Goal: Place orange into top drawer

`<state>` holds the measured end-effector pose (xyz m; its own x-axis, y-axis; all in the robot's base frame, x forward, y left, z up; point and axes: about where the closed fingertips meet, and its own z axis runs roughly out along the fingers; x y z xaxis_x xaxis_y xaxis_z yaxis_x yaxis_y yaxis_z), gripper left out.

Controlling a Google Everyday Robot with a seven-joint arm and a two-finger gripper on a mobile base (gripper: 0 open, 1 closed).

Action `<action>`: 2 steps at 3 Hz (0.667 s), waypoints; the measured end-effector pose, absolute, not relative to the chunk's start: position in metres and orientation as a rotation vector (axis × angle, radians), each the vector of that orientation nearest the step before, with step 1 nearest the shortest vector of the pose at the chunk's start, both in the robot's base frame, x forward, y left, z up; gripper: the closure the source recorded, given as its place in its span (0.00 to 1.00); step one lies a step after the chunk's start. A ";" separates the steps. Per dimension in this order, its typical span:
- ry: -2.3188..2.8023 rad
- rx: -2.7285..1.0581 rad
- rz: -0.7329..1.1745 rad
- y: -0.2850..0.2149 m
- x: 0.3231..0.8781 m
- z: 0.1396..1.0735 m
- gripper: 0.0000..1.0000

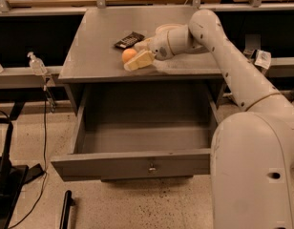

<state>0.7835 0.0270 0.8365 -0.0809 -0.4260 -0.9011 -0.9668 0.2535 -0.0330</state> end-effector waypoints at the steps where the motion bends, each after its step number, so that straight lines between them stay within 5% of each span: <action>1: 1.632 -1.301 0.835 0.032 0.779 0.842 0.49; 2: 1.609 -1.292 0.860 0.033 0.777 0.847 0.72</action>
Offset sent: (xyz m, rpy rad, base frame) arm -0.0089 -0.0022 0.0219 0.0991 -0.0012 0.0359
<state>0.7767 0.0330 0.8474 -0.0767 -0.3697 -0.9260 -0.9754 0.2203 -0.0071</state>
